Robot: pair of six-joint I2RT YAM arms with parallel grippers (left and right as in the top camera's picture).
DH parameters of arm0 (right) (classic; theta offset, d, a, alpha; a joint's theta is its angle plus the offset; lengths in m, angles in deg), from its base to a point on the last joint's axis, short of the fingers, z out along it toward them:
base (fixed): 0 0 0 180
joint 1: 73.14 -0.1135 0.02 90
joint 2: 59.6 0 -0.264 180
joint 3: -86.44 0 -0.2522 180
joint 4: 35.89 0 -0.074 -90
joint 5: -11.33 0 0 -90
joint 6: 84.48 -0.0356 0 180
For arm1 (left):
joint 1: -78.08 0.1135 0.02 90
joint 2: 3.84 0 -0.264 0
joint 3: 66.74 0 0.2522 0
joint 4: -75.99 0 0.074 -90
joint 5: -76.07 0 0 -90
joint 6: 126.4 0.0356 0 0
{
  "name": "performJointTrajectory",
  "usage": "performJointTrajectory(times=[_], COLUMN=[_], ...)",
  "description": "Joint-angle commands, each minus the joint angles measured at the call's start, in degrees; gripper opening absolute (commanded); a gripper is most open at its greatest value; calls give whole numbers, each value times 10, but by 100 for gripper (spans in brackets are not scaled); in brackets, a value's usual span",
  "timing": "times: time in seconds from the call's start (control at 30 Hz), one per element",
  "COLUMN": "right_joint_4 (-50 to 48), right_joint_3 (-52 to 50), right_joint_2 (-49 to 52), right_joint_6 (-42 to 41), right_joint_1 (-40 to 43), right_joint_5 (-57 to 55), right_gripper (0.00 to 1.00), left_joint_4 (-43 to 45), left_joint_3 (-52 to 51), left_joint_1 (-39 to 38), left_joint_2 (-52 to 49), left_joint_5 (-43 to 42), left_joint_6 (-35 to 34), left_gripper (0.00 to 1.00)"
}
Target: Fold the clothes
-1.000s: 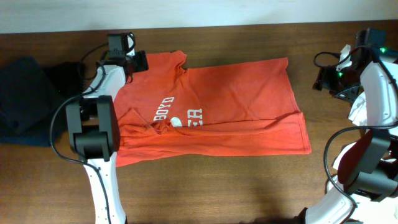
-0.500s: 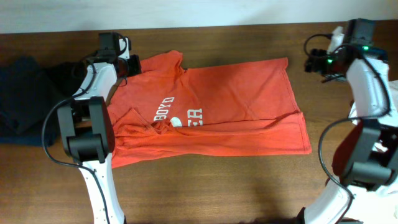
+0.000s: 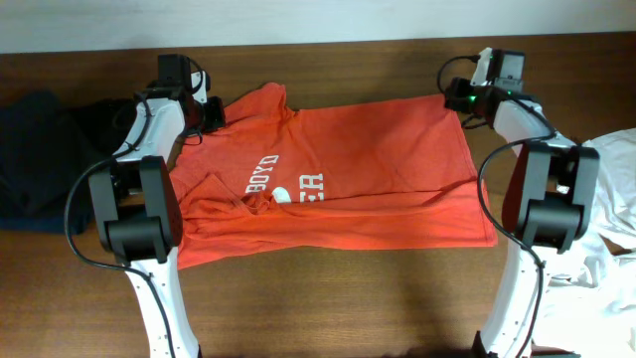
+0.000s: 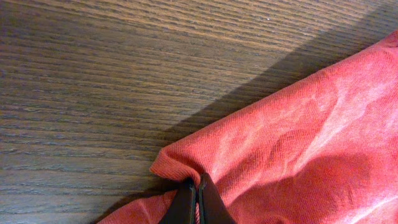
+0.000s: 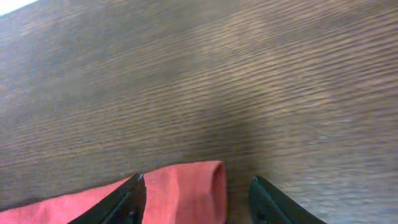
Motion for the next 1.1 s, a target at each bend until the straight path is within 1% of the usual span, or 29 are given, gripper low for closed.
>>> performJointTrajectory(times=[0.0, 0.03, 0.07, 0.1, 0.13, 0.17, 0.2, 0.23, 0.27, 0.3, 0.33, 0.4, 0.43, 0.47, 0.53, 0.6, 0.7, 0.8, 0.87, 1.0, 1.03, 1.07], right_joint_4=[-14, -16, -17, -17, -17, -17, -16, -16, -16, -15, -15, -12, -4, 24, 110, 231, 305, 352, 393, 528, 575, 609], right_joint_3=[4, 4, 4, 4, 4, 4, 4, 4, 4, 4, 4, 10, 16, 32, 82, 155, 203, 206, 210, 248, 257, 261], right_joint_2=[12, 12, 12, 12, 12, 12, 12, 12, 12, 12, 12, 12, 9, 4, 1, 1, 1, 1, 0, 0, 0, 0], right_joint_6=[-7, -7, -7, -7, -7, -7, -7, -7, -7, -7, -7, -7, -7, -7, -7, -7, -7, -6, -7, -7, -7, -7], right_joint_1=[-5, -5, -5, -5, -5, -5, -5, -5, -5, -5, -5, -1, 1, 3, 4, 4, 4, 4, 7, 26, 37, 46], right_joint_5=[5, 5, 5, 3, -7, -10, -10, -10, -10, -10, -10, -7, 6, 12, 11, 11, 9, 9, 9, 5, 5, 5], right_gripper=[51, 47, 40, 36, 18, 4, 4, 4, 7, 7, 4, 4, 4, 4, 4, 4, 4, 4, 4, 4, 4, 4], left_joint_4=[-1, -1, -1, -1, -1, 0, 1, 4, 4, 3, 4, 18, 26, 32, 34, 32, 31, 21, -15, -168, -210, -248], left_joint_3=[-3, -3, -3, -3, -3, -3, -3, -3, -3, -3, -3, -2, 1, 13, 43, 53, 53, 53, 53, 53, 53, 53], left_joint_1=[0, 0, 0, 0, 0, 0, 0, 0, 0, 0, 0, 3, 5, 9, 13, 13, 12, 13, 14, 19, 20, 22], left_joint_2=[20, 20, 20, 20, 20, 20, 20, 20, 20, 20, 20, 21, 24, 30, 38, 44, 45, 52, 71, 129, 148, 162], left_joint_5=[-2, -2, -2, -2, -2, -2, -2, -2, -2, -3, -2, -3, -3, -5, -9, -17, -18, -19, -19, -19, -21, -55], left_joint_6=[-3, -3, -3, -3, -3, -3, -3, -3, -3, -3, -3, -3, -3, -3, -3, -3, -3, -3, -3, -3, -3, -3], left_gripper=[1, 1, 1, 1, 2, 6, 14, 17, 17, 17, 17, 13, 8, 0, 0, 0, 0, 0, 0, 0, 0, 0])
